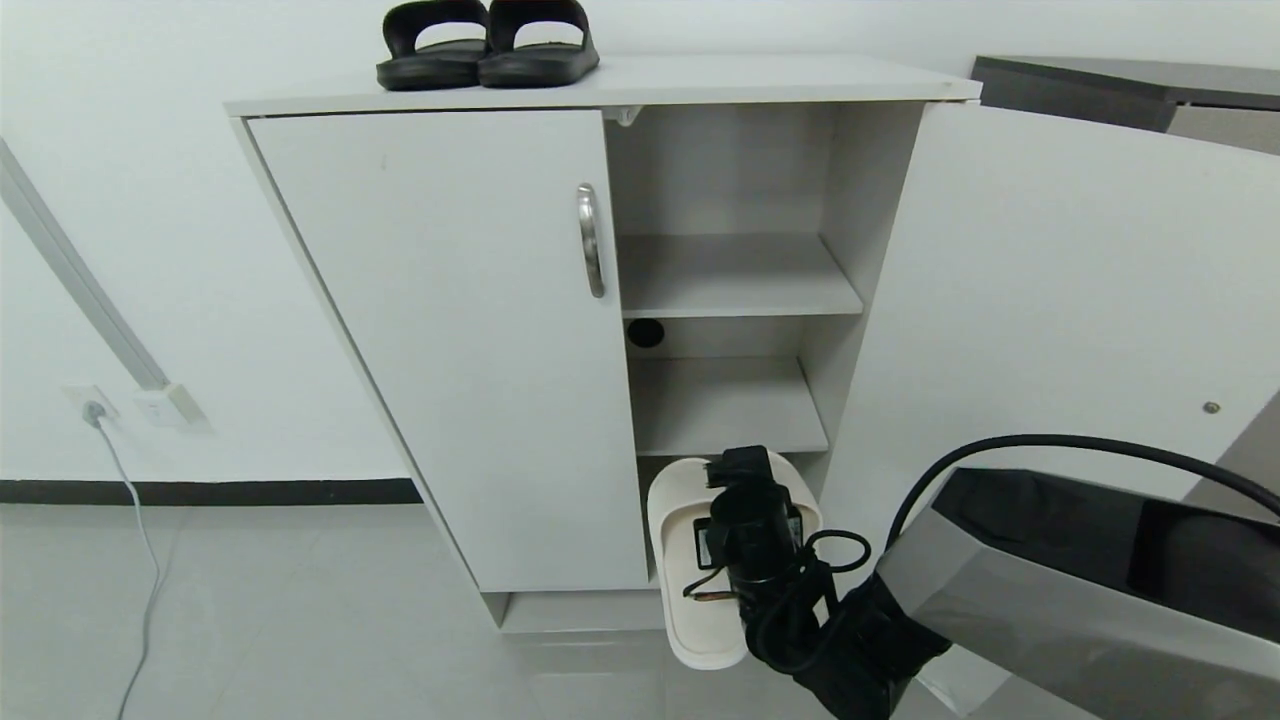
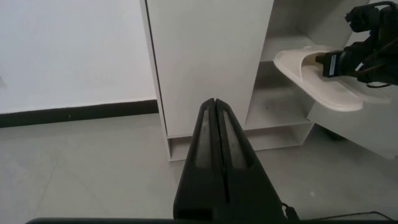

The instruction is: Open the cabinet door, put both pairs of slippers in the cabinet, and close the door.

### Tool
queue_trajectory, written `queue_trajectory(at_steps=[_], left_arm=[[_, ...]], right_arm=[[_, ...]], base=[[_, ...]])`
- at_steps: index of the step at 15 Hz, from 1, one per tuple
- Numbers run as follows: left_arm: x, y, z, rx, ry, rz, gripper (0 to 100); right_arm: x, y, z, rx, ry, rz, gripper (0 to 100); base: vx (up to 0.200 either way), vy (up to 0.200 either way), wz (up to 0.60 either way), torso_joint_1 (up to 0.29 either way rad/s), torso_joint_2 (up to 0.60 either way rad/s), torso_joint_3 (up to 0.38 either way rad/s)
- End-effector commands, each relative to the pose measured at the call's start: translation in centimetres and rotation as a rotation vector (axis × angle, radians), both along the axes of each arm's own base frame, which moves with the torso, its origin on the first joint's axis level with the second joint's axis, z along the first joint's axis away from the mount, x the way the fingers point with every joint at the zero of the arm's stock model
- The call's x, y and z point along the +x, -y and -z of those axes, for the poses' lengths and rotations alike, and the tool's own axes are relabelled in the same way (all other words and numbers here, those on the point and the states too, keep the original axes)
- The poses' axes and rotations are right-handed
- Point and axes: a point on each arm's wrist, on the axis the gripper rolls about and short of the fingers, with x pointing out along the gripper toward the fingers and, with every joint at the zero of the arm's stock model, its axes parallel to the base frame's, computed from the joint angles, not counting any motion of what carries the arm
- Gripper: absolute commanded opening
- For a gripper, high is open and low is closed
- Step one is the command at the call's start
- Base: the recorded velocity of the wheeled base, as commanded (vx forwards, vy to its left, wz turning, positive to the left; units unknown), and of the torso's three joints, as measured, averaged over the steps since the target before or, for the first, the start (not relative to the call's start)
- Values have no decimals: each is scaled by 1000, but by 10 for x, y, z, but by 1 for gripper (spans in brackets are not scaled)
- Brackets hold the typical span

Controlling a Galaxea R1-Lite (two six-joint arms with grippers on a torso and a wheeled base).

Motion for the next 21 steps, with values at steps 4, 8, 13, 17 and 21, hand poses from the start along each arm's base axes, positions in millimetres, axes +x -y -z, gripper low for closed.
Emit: queue_trajectory(at_steps=[4,8,13,17,21], left_arm=[[0,0,0,1,-2,-1,0],[0,0,0,2,-1,-2,0],[0,0,0,1,-2,-2,0],[0,0,0,1,-2,-1,0],[0,0,0,-1,-2,-2,0]], right_arm=[[4,1,6,23,32,22,0],[7,12,-6,-13,200,48,0],[9,13,-3,-17,194,53,0],[10,12,8,-33,178,52,0],[11,13,8,-33,179,55,0]], base=[[0,0,0,1,1,-183],[0,0,0,2,1,-20],[0,0,0,0,0,0],[0,0,0,0,0,0],[100,0,0,1,1,1]])
